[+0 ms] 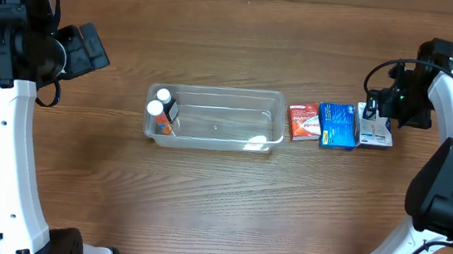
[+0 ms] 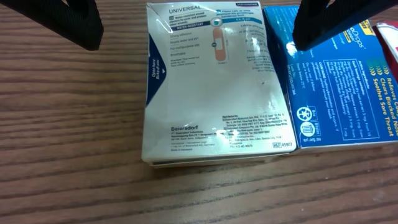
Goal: Pack container
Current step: 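Move the right gripper down onto the white box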
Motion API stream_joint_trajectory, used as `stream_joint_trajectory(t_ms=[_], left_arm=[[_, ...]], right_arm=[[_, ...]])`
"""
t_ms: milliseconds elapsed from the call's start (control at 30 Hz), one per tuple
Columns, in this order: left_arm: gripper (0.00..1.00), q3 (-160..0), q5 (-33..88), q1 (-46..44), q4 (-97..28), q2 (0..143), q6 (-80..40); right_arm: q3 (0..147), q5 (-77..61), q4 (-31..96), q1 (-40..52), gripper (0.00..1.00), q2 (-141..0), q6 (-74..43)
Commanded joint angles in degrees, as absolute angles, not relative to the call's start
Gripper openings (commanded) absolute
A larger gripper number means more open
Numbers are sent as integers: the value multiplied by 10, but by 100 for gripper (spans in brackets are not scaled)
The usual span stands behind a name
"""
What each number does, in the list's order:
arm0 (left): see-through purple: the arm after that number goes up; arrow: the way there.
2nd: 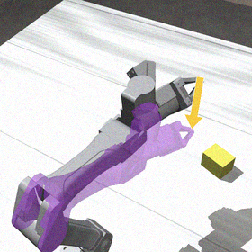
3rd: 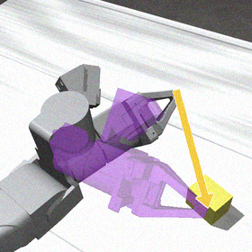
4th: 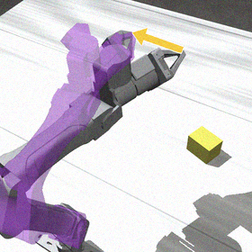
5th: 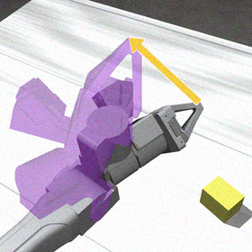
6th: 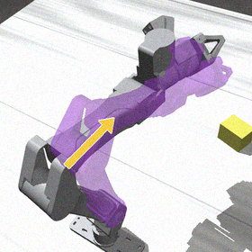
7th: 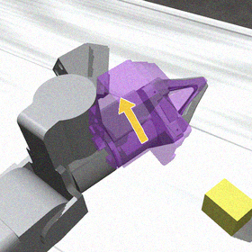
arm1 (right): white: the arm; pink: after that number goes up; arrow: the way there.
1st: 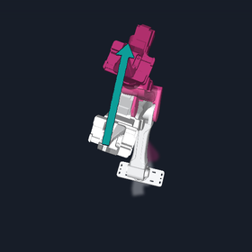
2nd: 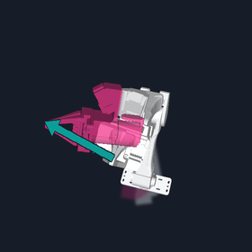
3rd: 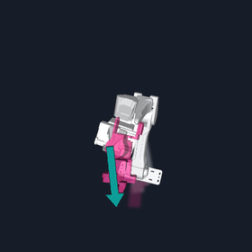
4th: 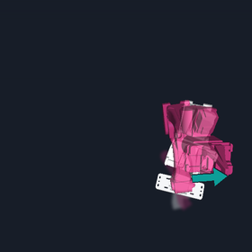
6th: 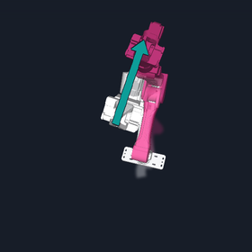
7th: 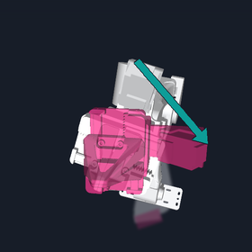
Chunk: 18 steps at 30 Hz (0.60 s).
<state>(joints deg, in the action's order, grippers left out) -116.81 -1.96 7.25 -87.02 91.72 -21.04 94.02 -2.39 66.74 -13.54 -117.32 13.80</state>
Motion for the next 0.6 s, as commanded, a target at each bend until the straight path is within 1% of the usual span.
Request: stream_joint_trajectory(t_ms=[0, 567], left_arm=[[100, -1169, -15, 75, -867, 916, -218], [100, -1169, -15, 75, -865, 916, -218]], right_arm=[[937, -31, 667, -129, 100, -1197, 144], [916, -31, 649, -128, 100, -1198, 144]])
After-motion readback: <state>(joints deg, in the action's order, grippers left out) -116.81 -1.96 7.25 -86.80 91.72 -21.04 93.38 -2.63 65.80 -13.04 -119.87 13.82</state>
